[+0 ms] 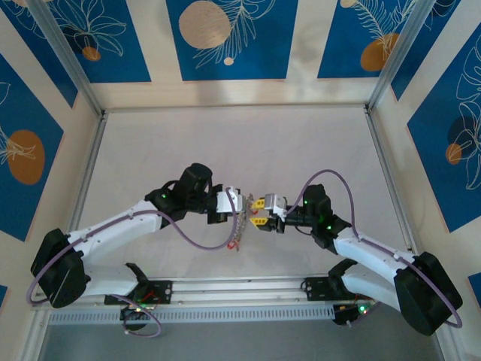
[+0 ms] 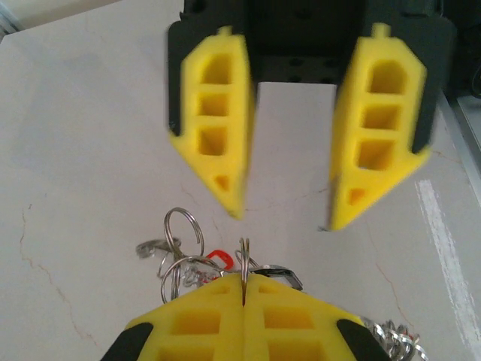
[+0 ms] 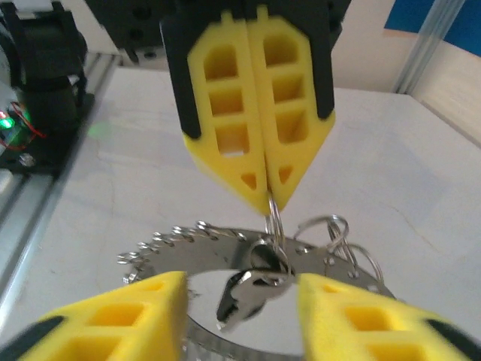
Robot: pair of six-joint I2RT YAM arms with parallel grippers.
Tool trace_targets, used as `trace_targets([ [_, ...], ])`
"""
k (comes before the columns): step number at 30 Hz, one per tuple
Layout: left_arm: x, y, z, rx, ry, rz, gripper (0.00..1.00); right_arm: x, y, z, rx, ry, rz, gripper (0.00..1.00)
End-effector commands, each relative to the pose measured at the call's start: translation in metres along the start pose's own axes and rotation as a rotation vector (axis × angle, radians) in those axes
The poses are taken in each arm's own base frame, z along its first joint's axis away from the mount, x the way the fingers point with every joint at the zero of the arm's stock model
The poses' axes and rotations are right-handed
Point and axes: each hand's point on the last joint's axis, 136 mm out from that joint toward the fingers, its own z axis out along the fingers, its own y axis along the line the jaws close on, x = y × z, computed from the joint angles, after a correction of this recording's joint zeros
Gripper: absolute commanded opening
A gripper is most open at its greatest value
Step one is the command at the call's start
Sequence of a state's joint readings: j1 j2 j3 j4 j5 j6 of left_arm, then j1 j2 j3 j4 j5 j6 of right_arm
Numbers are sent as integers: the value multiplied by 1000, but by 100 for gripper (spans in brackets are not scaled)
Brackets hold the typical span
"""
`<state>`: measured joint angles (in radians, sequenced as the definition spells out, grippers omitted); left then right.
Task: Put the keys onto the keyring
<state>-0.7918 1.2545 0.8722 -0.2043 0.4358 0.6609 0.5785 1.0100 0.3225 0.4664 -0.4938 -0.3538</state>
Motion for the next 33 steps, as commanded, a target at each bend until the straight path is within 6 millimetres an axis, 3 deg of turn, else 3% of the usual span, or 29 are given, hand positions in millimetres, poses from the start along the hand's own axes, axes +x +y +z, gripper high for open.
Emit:
trace_targets([
  [1,-7,8,-2,-11,-13,-8,0,6,-7,1,74,4,74,48],
  [10,-6,11,-1,-19,0,-26,0,21,-5,17,111,35,96,47],
  [15,-5,11,-1,-18,-1,-27,0,27,-13,25,157,56,77,35],
  [27,-3,13,0,-29,9,-39,0,31,-17,30,223,70,22,19],
  [33,0,16,-1,-47,25,-42,0,33,-18,25,262,79,-4,18],
])
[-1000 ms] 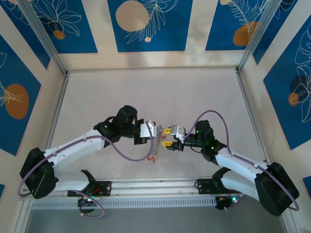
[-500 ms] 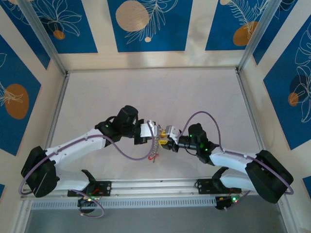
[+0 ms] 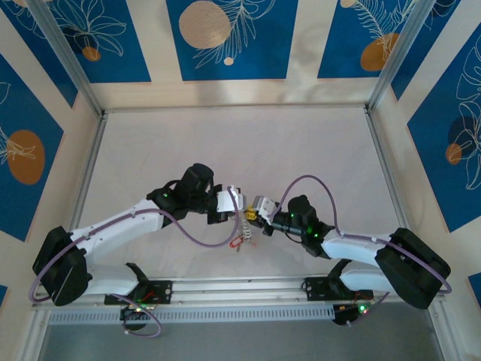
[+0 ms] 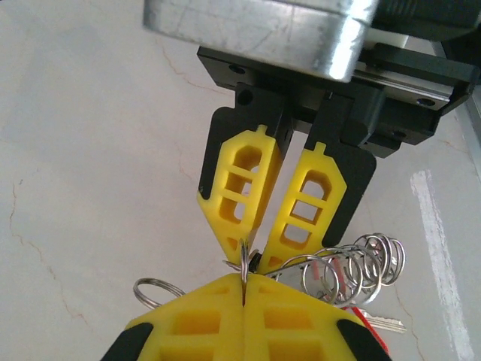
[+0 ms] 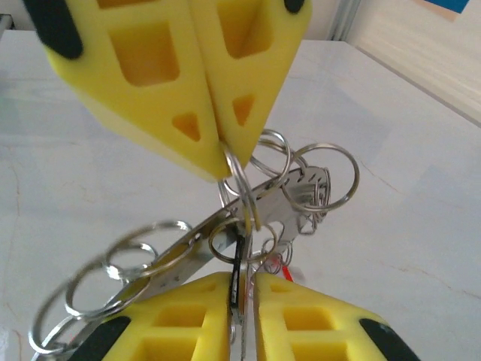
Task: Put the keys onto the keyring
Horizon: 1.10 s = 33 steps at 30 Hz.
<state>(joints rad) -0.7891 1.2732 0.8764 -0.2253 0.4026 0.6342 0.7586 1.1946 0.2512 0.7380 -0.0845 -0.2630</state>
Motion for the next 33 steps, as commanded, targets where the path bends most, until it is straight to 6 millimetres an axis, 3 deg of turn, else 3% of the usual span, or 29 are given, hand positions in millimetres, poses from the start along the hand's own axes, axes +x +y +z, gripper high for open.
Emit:
trace_targets([
  [1,-11,14,-5,-41,-22,0,0,-3,-5,-4,45,-17,-38,18],
  [8,-12,13,-4,-30,-32,-1,0,0,-4,-1,39,-14,-35,24],
  [17,-11,13,-4,-32,-30,-2,0,0,-6,2,51,-20,-58,5],
  [22,-8,14,-3,-36,-19,-2,0,-4,-7,-3,61,-28,-87,0],
  [33,3,11,3,-12,21,-1,0,-20,-14,-22,82,-45,-122,0],
])
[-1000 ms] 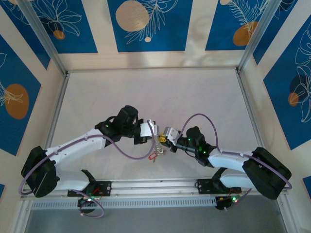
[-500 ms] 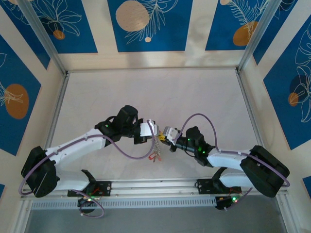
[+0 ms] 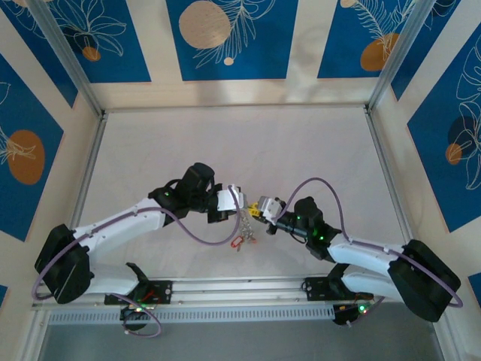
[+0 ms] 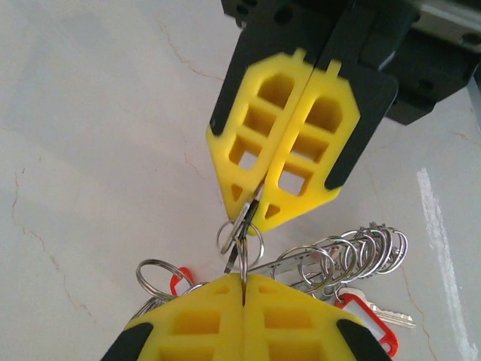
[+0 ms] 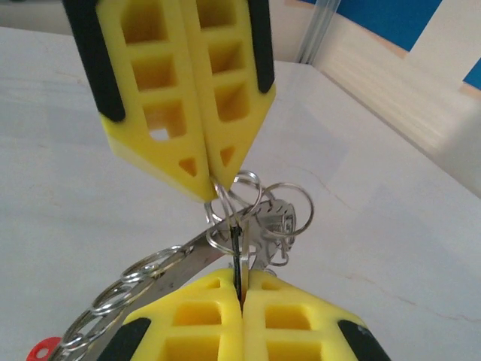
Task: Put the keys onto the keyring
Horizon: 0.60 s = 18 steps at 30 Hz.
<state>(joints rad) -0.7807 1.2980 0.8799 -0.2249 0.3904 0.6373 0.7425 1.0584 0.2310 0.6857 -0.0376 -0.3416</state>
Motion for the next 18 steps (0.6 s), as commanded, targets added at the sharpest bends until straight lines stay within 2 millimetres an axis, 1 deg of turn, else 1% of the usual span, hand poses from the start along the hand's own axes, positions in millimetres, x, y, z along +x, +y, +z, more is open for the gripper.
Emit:
trace_targets([
  [1,-4,6,-1,-3,-3,9,0,-6,-3,-5,-2,-6,-32,0],
  [9,1,5,2,6,13,-1,0,-12,-14,-8,-7,59,-128,0],
  [15,3,5,6,13,18,-9,0,-24,-19,-7,-20,76,-209,0],
  [18,2,9,6,-11,9,-23,0,-29,-21,-7,-26,87,-248,0],
])
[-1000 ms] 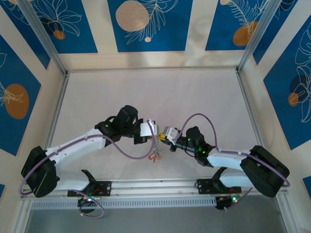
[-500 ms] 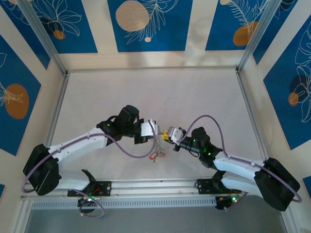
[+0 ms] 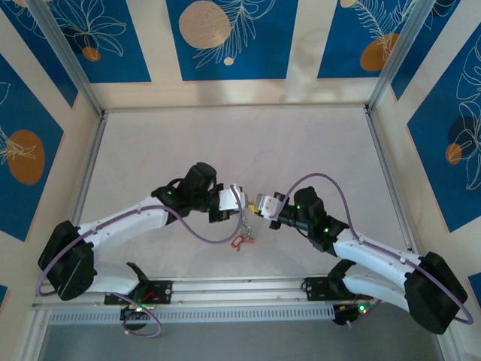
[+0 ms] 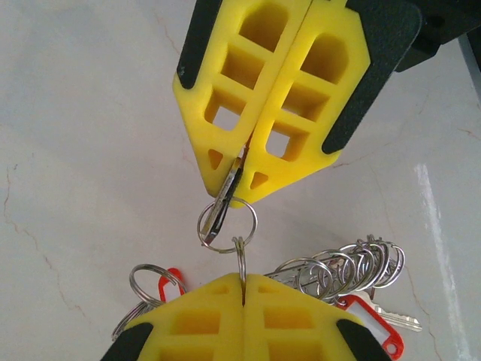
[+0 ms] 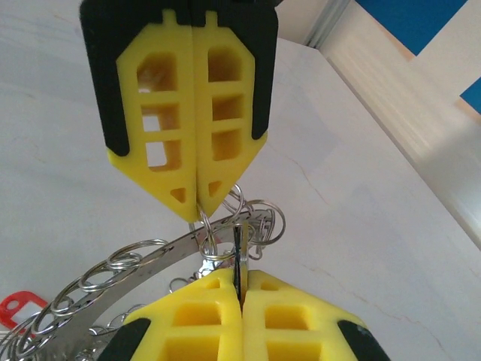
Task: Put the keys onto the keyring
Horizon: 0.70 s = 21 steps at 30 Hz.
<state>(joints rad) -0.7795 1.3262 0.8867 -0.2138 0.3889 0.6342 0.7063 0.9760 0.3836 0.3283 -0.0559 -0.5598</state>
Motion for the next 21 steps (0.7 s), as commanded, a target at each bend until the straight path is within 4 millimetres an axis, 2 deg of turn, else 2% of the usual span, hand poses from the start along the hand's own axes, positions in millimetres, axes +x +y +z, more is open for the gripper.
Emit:
trace_targets([
  [1,-3,8,0,-22,-6,-21,2,-19,-14,-4,18,-16,-90,0],
  [3,-5,10,0,-30,-16,-31,8,-22,-15,-4,10,-10,-126,0],
  [6,-7,19,-4,-88,-39,-47,23,-25,-17,-3,1,16,-193,0],
  [13,-8,46,-24,-219,-69,-99,40,-30,-28,-4,-25,119,-390,0],
  [17,-2,69,-39,-329,-60,-155,45,-29,-35,-5,-48,209,-502,0],
  [20,9,98,-59,-473,-51,-244,55,-31,-42,-5,-56,259,-586,0],
  [21,14,109,-68,-529,-45,-293,62,-32,-44,-5,-62,274,-617,0],
])
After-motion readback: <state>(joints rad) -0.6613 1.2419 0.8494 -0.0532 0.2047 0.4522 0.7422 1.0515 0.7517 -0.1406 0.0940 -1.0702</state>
